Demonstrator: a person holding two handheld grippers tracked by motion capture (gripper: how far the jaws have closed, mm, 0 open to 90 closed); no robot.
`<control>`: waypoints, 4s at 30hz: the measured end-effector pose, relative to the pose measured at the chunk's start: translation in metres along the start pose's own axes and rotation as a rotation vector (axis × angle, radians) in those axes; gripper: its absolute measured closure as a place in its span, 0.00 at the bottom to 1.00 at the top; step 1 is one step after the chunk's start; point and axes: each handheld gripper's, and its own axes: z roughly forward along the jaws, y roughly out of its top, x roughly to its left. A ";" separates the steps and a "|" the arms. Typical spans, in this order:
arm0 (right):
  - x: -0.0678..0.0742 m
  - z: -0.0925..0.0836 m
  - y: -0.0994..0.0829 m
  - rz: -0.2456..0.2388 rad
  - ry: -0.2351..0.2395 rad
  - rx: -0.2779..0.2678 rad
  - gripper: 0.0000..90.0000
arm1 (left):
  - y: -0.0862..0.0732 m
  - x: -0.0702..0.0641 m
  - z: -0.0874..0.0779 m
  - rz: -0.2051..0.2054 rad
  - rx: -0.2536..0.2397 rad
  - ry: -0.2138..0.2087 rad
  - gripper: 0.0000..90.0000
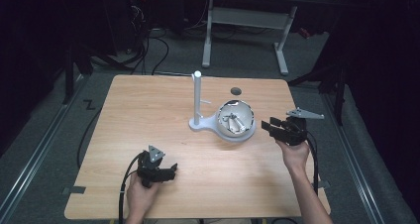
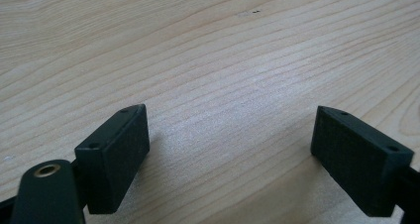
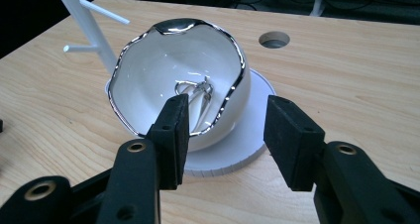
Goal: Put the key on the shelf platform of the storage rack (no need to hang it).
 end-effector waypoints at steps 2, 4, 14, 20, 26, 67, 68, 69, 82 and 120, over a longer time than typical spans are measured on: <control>-0.002 -0.003 -0.002 -0.004 -0.010 0.004 0.59 | 0.000 0.000 0.000 0.000 0.000 0.000 0.17; -0.002 -0.007 -0.004 -0.009 -0.021 -0.002 0.59 | 0.000 0.000 0.000 0.000 0.000 0.000 0.17; -0.008 -0.024 -0.017 0.015 -0.028 -0.026 0.59 | 0.000 0.000 0.000 0.000 0.000 0.000 0.17; -0.008 -0.033 -0.024 0.028 -0.010 -0.035 0.58 | 0.000 0.000 0.000 0.000 0.000 0.000 0.17; -0.007 -0.041 -0.030 0.032 -0.004 -0.045 0.58 | 0.000 0.000 0.000 0.000 0.000 0.000 0.17; 0.012 -0.047 -0.076 0.026 0.038 -0.009 0.57 | 0.000 0.000 0.000 0.001 0.000 0.000 0.17; 0.013 -0.046 -0.076 0.025 0.041 -0.010 0.57 | 0.000 0.000 0.000 0.001 0.000 0.000 0.17; 0.013 -0.046 -0.077 0.027 0.042 -0.009 0.57 | 0.000 0.000 0.000 0.001 0.000 0.000 0.17; 0.022 -0.036 -0.084 0.026 0.064 0.010 0.57 | 0.000 0.000 0.000 0.001 0.000 -0.001 0.17; 0.053 0.009 -0.105 -0.083 0.069 0.098 0.58 | 0.000 0.000 0.000 0.001 0.000 0.000 0.17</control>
